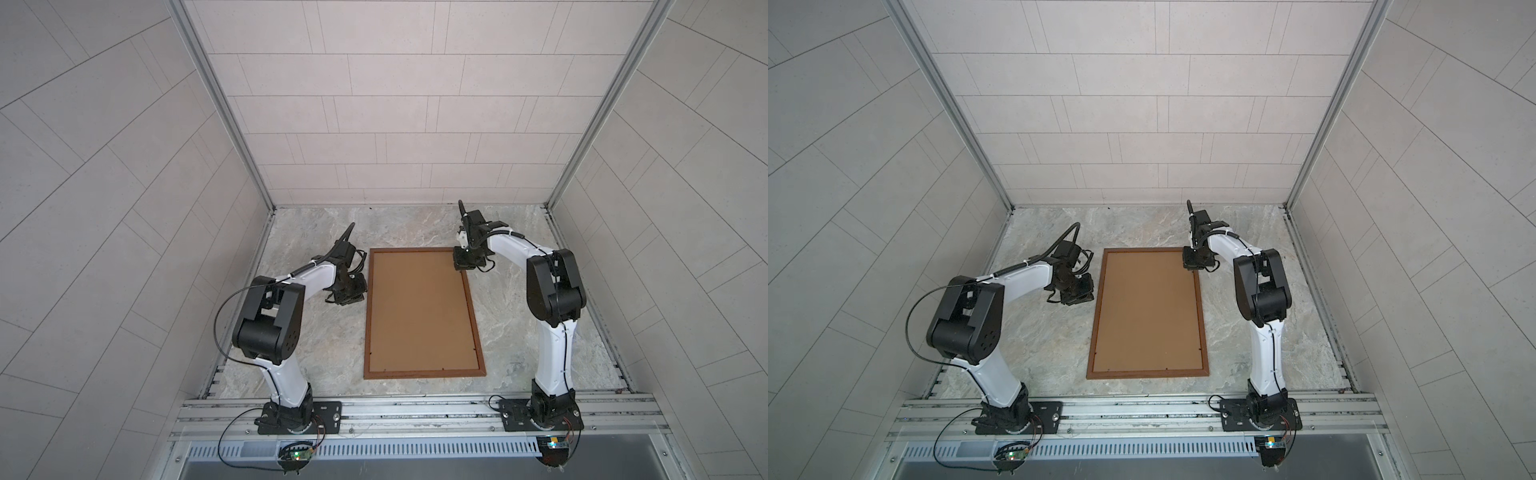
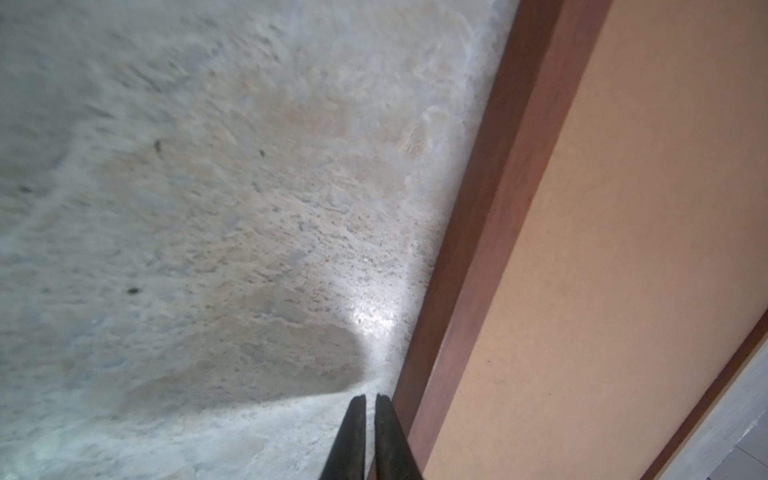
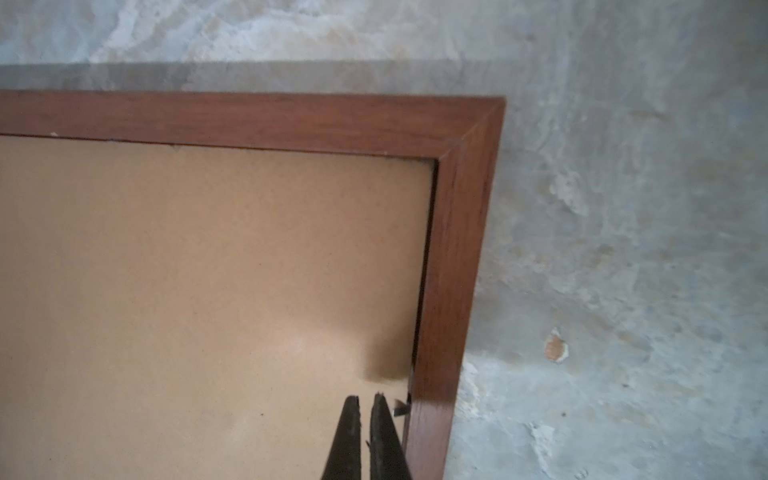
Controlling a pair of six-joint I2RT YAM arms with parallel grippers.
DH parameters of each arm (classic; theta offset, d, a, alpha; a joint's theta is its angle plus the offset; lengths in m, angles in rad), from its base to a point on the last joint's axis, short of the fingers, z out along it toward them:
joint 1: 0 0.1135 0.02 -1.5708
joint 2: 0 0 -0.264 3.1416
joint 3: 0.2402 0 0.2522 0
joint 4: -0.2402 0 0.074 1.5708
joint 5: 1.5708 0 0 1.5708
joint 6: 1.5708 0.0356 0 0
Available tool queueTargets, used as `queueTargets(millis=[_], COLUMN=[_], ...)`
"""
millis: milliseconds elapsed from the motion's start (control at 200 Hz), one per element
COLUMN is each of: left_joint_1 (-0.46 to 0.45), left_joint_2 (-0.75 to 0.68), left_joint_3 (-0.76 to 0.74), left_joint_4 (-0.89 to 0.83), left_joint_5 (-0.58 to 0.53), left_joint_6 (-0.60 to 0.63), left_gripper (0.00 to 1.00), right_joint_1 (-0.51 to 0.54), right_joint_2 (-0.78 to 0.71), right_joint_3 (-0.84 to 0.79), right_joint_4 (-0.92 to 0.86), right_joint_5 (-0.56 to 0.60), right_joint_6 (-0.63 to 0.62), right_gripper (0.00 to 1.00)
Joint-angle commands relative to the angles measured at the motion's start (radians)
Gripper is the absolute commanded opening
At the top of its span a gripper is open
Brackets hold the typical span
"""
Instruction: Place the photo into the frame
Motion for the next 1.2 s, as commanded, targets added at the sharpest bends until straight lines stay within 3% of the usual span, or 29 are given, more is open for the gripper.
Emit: queueTargets(millis=[0, 891, 1196], left_joint_1=[0.002, 0.003, 0.004], left_joint_2=[-0.016, -0.048, -0.046], left_joint_3=[0.016, -0.003, -0.001], left_joint_4=[-0.011, -0.007, -0.004], left_joint_5=[0.010, 0.030, 0.030], left_joint_6=[0.002, 0.001, 0.001], left_gripper=[0.13, 0.13, 0.13], right_joint_1=[0.001, -0.002, 0.004], right_joint_2=[0.005, 0.078, -0.011], right_joint_3=[0.015, 0.004, 0.019], right_joint_4=[-0.049, -0.048, -0.056], right_joint_5=[0.016, 0.005, 0.003], right_joint_6=[-0.004, -0.002, -0.018], right_gripper=[0.00, 0.00, 0.00])
